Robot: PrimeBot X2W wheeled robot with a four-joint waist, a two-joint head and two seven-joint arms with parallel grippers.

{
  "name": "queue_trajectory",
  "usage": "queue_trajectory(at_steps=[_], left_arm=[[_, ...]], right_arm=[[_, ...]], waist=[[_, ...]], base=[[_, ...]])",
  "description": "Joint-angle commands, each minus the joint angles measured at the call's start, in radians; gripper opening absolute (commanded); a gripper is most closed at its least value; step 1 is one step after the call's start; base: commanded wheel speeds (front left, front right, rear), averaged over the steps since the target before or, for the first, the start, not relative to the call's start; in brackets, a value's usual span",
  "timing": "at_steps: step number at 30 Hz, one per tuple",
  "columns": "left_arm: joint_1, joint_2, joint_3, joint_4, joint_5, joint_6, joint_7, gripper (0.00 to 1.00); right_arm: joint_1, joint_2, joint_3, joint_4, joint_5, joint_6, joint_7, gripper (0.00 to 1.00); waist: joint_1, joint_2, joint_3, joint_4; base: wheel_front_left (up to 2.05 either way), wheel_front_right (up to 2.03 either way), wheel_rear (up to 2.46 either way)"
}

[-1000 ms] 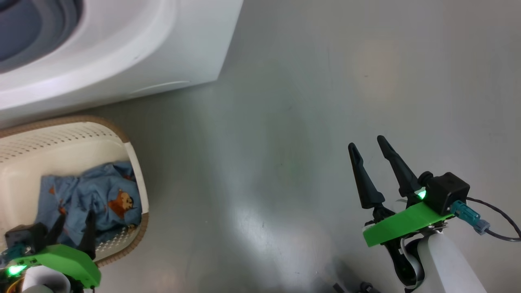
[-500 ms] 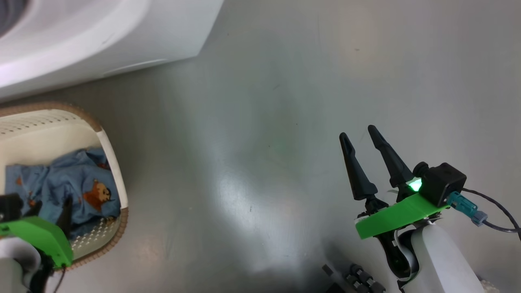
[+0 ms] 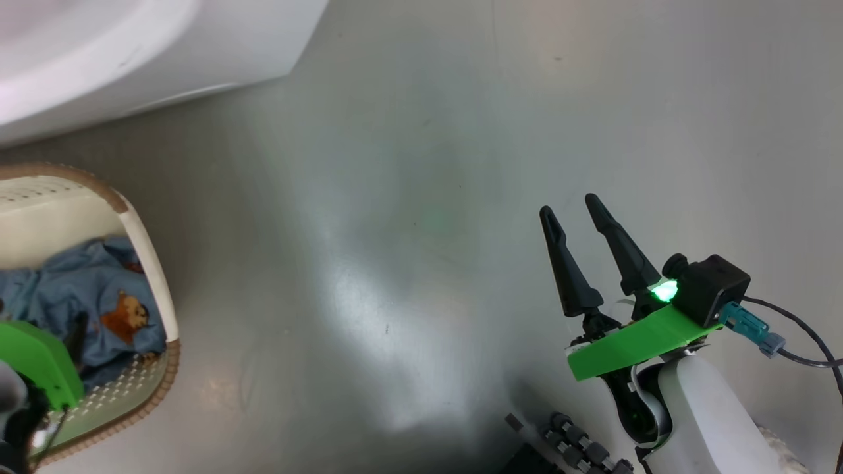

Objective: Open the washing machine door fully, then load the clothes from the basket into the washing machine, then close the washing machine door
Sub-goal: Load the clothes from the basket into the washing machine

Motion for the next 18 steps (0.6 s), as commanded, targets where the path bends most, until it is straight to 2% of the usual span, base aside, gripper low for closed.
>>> queue_trajectory(at_steps=[1, 10, 18], left_arm=[[0.003, 0.051, 0.023, -0.004, -0.011, 0.002, 0.007, 1.0], [-0.034, 0.073, -0.002, -0.01, -0.002, 0.039, 0.124, 1.0], [-0.046, 0.084, -0.036, -0.045, 0.023, 0.07, 0.168, 1.0]], right_arm=[[0.021, 0.001, 0.026, -0.018, 0.013, 0.002, -0.005, 1.0], [0.013, 0.001, 0.035, -0.032, 0.031, 0.002, -0.005, 1.0], [0.003, 0.001, 0.039, -0.04, 0.043, 0.002, -0.005, 1.0]], waist=[[-0.0001, 0.0, 0.012, -0.009], [-0.0001, 0.0, 0.047, -0.022], [-0.0001, 0.0, 0.078, -0.034]], base=[[0.0, 0.0, 0.0], [0.0, 0.0, 0.0], [0.0, 0.0, 0.0]])
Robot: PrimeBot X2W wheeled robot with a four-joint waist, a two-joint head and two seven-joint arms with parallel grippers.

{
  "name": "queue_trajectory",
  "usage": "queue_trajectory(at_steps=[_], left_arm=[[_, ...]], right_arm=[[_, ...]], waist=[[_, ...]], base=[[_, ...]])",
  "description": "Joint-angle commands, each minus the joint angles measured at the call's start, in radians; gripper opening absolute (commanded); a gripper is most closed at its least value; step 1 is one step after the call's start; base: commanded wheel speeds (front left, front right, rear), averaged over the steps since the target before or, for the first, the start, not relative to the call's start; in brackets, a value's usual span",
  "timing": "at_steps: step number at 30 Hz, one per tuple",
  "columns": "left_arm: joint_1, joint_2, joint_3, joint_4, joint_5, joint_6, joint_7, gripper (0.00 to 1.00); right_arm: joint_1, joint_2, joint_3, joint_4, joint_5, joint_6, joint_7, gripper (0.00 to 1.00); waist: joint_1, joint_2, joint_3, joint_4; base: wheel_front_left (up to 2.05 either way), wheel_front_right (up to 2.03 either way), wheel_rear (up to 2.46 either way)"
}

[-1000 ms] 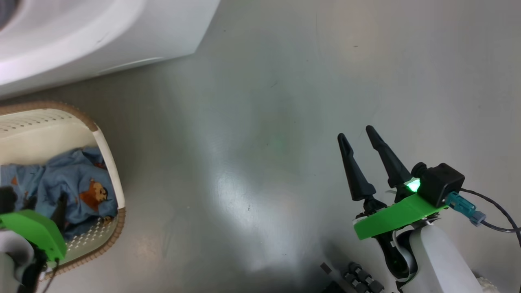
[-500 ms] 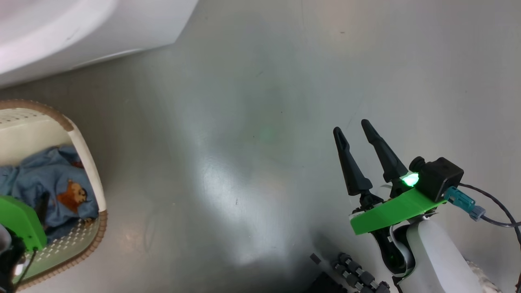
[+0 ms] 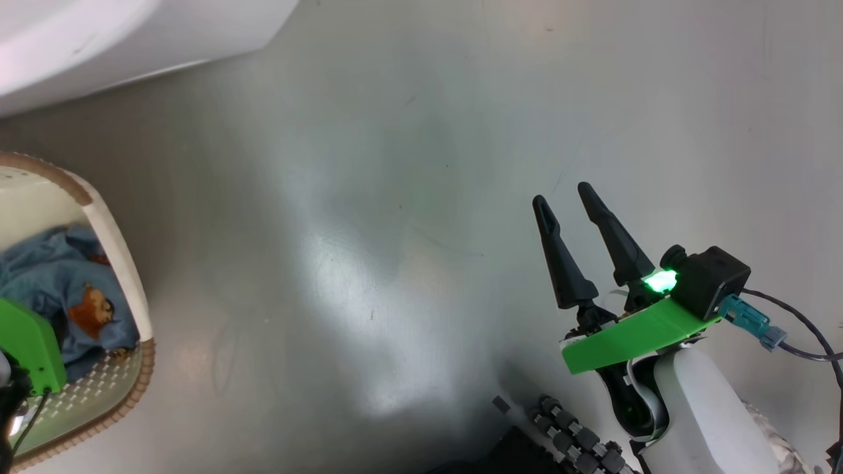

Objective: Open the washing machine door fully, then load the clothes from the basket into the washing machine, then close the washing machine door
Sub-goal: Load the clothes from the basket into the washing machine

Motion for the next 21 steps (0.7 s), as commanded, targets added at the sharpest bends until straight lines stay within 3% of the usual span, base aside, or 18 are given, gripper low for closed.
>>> queue_trajectory(at_steps=[1, 14, 15, 16, 17, 21], left_arm=[[0.005, 0.041, 0.015, -0.016, 0.009, 0.009, 0.009, 1.0], [-0.024, 0.037, -0.006, -0.045, 0.009, 0.025, 0.02, 1.0], [-0.024, 0.036, -0.006, -0.042, 0.006, 0.024, 0.019, 0.89], [-0.023, 0.034, -0.008, -0.038, 0.004, 0.02, 0.016, 0.48], [-0.022, 0.032, -0.008, -0.035, 0.0, 0.015, 0.011, 0.0], [-0.011, 0.018, -0.013, -0.018, -0.012, -0.002, -0.019, 0.0]], right_arm=[[0.023, -0.001, 0.016, -0.02, 0.007, 0.002, -0.005, 1.0], [0.018, -0.001, 0.007, -0.027, 0.002, 0.002, -0.005, 1.0], [0.017, -0.001, 0.006, -0.028, 0.002, 0.002, -0.005, 1.0], [0.016, -0.001, 0.005, -0.029, 0.002, 0.002, -0.005, 1.0], [0.015, -0.001, 0.003, -0.029, 0.002, 0.002, -0.005, 1.0], [0.014, -0.001, -0.006, -0.026, -0.002, 0.002, -0.005, 1.0]], waist=[[0.0, 0.0, 0.012, -0.007], [0.0, 0.0, 0.049, -0.014], [0.0, 0.0, 0.048, -0.013], [0.0, 0.0, 0.046, -0.013], [0.0, 0.0, 0.044, -0.012], [0.0, 0.0, 0.027, -0.002]], base=[[0.0, 0.0, 0.0], [0.0, 0.0, 0.0], [0.0, 0.0, 0.0], [0.0, 0.0, 0.0], [0.0, 0.0, 0.0], [0.0, 0.0, 0.0]])
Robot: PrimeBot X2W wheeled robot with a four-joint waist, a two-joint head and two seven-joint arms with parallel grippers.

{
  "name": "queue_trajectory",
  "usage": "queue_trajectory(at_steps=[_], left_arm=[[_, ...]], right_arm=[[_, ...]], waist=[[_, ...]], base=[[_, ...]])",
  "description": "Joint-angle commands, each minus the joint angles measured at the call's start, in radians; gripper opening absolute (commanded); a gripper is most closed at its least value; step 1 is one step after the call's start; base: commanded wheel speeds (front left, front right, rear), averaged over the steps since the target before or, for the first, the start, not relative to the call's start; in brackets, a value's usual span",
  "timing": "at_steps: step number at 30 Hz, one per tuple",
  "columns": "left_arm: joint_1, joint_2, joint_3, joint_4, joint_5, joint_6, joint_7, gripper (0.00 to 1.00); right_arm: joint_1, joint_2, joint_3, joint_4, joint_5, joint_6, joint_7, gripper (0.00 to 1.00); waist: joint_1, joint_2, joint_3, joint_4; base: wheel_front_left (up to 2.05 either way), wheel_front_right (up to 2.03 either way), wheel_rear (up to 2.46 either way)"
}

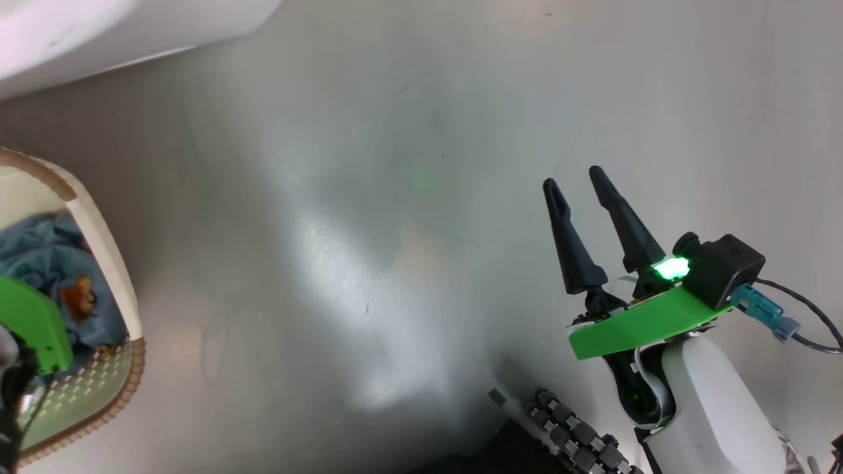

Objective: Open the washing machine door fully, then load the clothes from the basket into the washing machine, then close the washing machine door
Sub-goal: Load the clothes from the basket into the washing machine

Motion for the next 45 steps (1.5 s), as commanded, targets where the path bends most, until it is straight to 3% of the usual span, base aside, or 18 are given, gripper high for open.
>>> queue_trajectory(at_steps=[1, 20, 28, 45], left_arm=[[0.029, 0.016, 0.022, 0.001, -0.014, -0.008, -0.028, 0.0], [0.133, -0.123, 0.022, 0.063, -0.077, -0.049, -0.426, 0.0], [0.186, -0.159, 0.046, 0.032, -0.1, -0.052, -0.488, 0.0], [0.479, -0.266, 0.195, -0.441, -0.014, -0.019, -0.493, 0.0]], right_arm=[[0.035, -0.003, 0.011, -0.015, -0.005, 0.002, -0.005, 1.0], [0.062, -0.003, -0.06, -0.012, -0.11, 0.002, -0.005, 1.0], [0.086, -0.013, -0.078, -0.01, -0.14, 0.002, -0.005, 1.0], [0.148, -0.048, -0.085, 0.01, -0.154, 0.002, -0.005, 1.0]], waist=[[-0.0001, -0.0001, -0.016, 0.011], [-0.0001, -0.0001, -0.225, 0.125], [-0.0001, -0.0001, -0.32, 0.175], [-0.0001, -0.0001, -0.535, 0.234]], base=[[0.0, 0.0, 0.0], [0.0, 0.0, 0.0], [0.0, 0.0, 0.0], [0.0, 0.0, 0.0]])
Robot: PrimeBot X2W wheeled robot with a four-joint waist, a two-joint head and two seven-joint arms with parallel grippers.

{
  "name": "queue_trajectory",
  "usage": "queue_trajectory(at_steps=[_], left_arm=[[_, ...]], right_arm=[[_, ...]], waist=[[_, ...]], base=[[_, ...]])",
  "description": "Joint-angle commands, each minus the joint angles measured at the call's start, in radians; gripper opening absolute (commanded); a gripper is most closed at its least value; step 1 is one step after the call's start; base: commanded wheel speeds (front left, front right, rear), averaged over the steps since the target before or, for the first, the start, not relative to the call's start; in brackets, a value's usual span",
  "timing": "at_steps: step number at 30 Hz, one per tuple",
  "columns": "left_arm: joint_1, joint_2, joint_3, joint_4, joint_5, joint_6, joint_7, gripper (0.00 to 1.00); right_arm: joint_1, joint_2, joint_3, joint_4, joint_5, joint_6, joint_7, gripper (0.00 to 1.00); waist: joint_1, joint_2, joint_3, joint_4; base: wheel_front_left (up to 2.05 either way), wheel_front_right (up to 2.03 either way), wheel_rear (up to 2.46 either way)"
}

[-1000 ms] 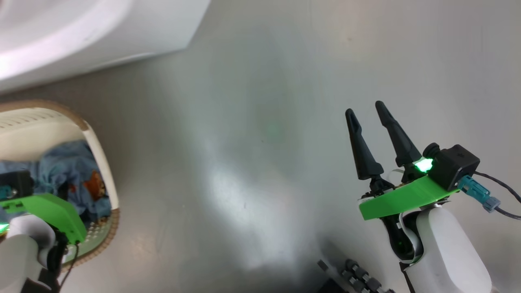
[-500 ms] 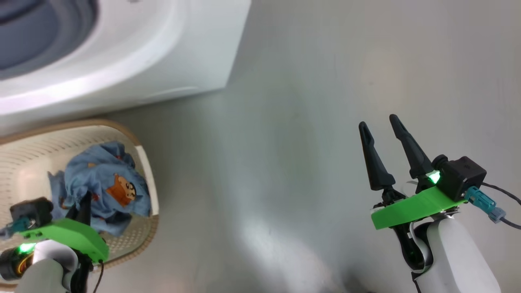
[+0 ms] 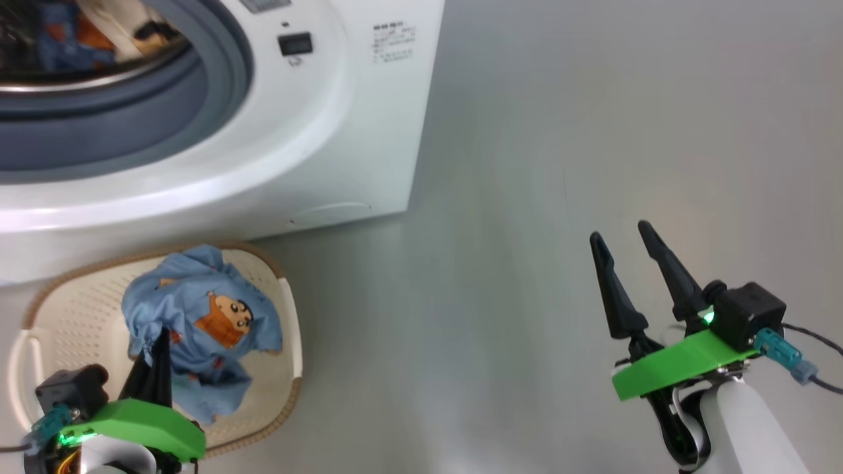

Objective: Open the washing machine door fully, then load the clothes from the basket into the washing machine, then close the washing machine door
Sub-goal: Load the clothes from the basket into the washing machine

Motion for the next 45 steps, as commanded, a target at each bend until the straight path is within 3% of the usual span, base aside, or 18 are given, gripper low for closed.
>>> queue_trajectory(at_steps=[1, 22, 45], left_arm=[[0.027, 0.013, 0.041, -0.042, 0.017, 0.005, -0.013, 0.0], [0.258, -0.076, 0.151, -0.476, 0.174, 0.039, -0.014, 0.0], [0.371, -0.079, 0.108, -0.614, 0.209, 0.106, -0.014, 0.0]], right_arm=[[0.037, -0.005, 0.021, -0.018, -0.014, 0.002, -0.005, 1.0], [0.099, -0.008, 0.033, 0.01, -0.044, 0.002, -0.005, 1.0], [0.132, 0.01, 0.024, 0.009, -0.065, 0.002, -0.005, 1.0]], waist=[[0.0001, 0.0, -0.056, 0.025], [0.0001, 0.0, -0.286, 0.053], [0.0001, 0.0, -0.38, 0.049]], base=[[0.0, 0.0, 0.0], [0.0, 0.0, 0.0], [0.0, 0.0, 0.0]])
